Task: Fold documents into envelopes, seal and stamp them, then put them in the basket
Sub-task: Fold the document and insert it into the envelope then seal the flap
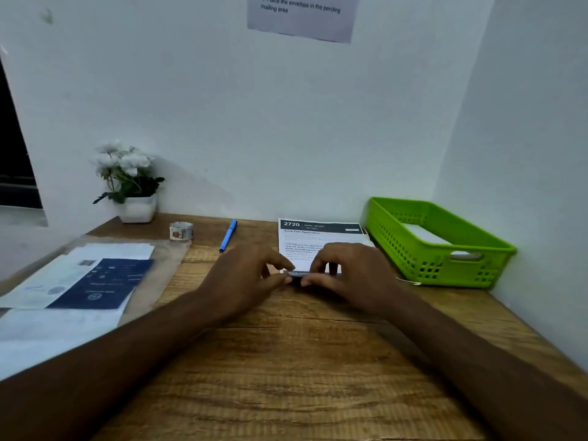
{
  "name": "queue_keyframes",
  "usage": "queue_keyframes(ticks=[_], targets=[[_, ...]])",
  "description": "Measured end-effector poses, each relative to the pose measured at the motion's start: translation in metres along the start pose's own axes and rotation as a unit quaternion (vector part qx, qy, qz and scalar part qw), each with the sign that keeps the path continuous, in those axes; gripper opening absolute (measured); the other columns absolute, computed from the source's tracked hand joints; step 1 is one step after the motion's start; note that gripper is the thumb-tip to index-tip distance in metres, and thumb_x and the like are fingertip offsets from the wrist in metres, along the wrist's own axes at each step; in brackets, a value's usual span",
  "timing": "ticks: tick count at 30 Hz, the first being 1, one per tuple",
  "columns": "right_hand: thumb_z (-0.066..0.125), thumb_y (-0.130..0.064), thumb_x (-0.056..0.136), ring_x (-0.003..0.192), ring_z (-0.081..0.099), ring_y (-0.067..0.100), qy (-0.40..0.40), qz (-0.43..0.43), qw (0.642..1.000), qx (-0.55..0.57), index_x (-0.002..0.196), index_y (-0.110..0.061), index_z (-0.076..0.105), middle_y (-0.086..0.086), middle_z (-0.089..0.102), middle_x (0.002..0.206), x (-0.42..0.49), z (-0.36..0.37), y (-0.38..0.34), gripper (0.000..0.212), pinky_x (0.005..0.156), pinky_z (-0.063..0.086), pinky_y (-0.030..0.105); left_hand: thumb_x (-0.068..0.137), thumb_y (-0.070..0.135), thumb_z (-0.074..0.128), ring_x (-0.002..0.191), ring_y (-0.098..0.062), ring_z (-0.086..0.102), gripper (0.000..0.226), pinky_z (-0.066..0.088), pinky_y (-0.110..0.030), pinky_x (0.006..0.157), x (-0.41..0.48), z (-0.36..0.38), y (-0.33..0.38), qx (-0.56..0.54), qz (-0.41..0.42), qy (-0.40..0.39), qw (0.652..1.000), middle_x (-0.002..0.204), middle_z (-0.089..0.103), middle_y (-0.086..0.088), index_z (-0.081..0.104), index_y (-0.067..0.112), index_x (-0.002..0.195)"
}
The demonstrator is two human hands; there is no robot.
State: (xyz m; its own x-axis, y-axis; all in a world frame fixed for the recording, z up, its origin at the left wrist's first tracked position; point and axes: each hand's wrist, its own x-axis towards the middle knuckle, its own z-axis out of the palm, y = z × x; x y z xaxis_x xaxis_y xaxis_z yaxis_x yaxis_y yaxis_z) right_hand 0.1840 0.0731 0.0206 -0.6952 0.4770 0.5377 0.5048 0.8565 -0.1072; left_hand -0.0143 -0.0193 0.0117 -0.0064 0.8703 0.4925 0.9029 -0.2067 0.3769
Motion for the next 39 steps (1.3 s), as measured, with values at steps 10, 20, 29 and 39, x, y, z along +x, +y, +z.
queue_keyframes(ticks=[10,20,29,39], targets=[[0.069,-0.04,0.081,0.078,0.061,-0.004,-0.01,0.062,0.997,0.037,0.089,-0.044,0.071,-0.026,0.069,0.089,-0.008,-0.025,0.0,0.008,0.069,0.049,0.027,0.084,0.028,0.071,0.074,0.001,0.062,0.017,0.047,-0.016,0.065,0.003,-0.006,-0.008,-0.048,0.008,0.044,0.998,0.063,0.059,0.037,0.075,0.033,0.099],[0.066,-0.034,0.08,0.088,0.057,-0.002,-0.112,0.087,0.986,-0.092,0.094,-0.04,0.068,-0.023,0.067,0.092,-0.013,-0.022,0.006,0.015,0.062,0.033,0.021,0.079,0.006,0.073,0.082,0.017,0.058,0.019,0.039,0.0,0.073,-0.003,0.003,-0.004,-0.105,-0.018,0.024,0.994,0.084,0.065,0.023,0.077,0.017,0.095],[0.064,-0.03,0.079,0.099,0.058,0.006,-0.124,0.118,0.978,-0.12,0.098,-0.039,0.069,-0.017,0.068,0.096,-0.014,-0.024,0.015,0.022,0.068,0.035,0.025,0.081,0.013,0.073,0.087,0.002,0.06,0.017,0.038,0.003,0.073,0.004,0.02,0.007,-0.096,-0.032,-0.005,0.995,0.1,0.073,0.002,0.076,0.013,0.098],[0.063,-0.038,0.077,0.082,0.051,0.005,-0.157,0.102,0.976,-0.113,0.098,-0.041,0.066,-0.017,0.065,0.088,-0.016,-0.043,0.016,0.021,0.063,0.036,0.026,0.08,0.02,0.075,0.093,0.001,0.063,0.024,0.044,-0.01,0.078,0.006,0.021,0.015,-0.131,-0.013,-0.016,0.991,0.101,0.072,0.01,0.074,0.022,0.104]])
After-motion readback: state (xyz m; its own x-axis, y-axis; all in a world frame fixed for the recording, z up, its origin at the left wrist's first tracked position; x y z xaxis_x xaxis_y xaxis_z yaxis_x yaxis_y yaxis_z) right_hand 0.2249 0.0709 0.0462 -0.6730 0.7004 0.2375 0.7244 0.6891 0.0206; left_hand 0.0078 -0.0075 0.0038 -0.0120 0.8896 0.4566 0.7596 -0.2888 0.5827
